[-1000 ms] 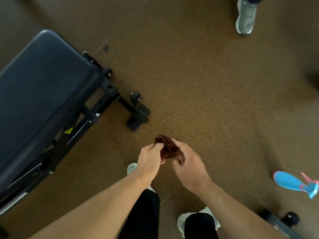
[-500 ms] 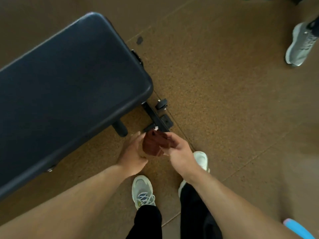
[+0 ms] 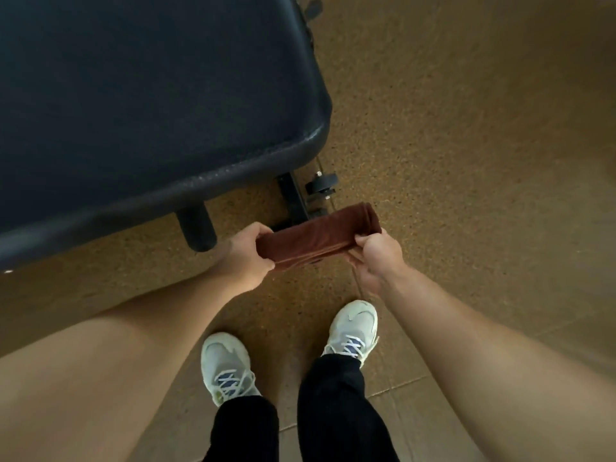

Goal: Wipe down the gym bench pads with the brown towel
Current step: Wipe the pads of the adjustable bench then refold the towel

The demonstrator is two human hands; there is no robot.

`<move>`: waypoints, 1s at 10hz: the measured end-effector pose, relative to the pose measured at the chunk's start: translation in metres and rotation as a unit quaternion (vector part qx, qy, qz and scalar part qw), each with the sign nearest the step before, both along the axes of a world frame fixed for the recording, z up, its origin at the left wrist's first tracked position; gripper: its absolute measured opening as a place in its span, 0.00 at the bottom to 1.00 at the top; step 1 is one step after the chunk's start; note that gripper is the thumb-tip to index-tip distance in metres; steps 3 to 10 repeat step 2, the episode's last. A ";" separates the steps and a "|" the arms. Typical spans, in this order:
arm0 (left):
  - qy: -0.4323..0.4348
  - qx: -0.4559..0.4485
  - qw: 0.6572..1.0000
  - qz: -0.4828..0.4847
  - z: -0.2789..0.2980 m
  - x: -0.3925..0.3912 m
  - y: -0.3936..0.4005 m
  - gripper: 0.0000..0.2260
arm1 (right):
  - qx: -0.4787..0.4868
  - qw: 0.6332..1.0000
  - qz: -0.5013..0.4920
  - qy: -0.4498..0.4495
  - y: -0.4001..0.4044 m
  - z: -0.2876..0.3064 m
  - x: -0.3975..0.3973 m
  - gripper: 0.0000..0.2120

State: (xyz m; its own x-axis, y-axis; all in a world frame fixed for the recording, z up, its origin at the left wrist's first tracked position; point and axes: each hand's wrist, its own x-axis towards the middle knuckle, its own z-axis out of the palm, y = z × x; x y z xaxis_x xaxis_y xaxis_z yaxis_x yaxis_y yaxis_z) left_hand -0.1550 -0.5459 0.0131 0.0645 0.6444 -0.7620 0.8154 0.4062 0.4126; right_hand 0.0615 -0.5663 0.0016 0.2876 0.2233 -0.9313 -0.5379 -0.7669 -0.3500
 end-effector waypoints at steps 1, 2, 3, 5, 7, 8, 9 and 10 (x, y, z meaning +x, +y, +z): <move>0.001 0.010 1.000 -0.002 -0.017 0.008 0.005 0.23 | -0.030 0.998 0.055 -0.027 0.005 -0.022 0.012 0.20; 0.011 0.041 0.999 0.013 -0.027 0.013 0.013 0.21 | -0.064 0.991 0.098 -0.061 0.008 -0.035 0.014 0.21; 0.011 0.041 0.999 0.013 -0.027 0.013 0.013 0.21 | -0.064 0.991 0.098 -0.061 0.008 -0.035 0.014 0.21; 0.011 0.041 0.999 0.013 -0.027 0.013 0.013 0.21 | -0.064 0.991 0.098 -0.061 0.008 -0.035 0.014 0.21; 0.011 0.041 0.999 0.013 -0.027 0.013 0.013 0.21 | -0.064 0.991 0.098 -0.061 0.008 -0.035 0.014 0.21; 0.011 0.041 0.999 0.013 -0.027 0.013 0.013 0.21 | -0.064 0.991 0.098 -0.061 0.008 -0.035 0.014 0.21; 0.011 0.041 0.999 0.013 -0.027 0.013 0.013 0.21 | -0.064 0.991 0.098 -0.061 0.008 -0.035 0.014 0.21; 0.011 0.041 0.999 0.013 -0.027 0.013 0.013 0.21 | -0.064 0.991 0.098 -0.061 0.008 -0.035 0.014 0.21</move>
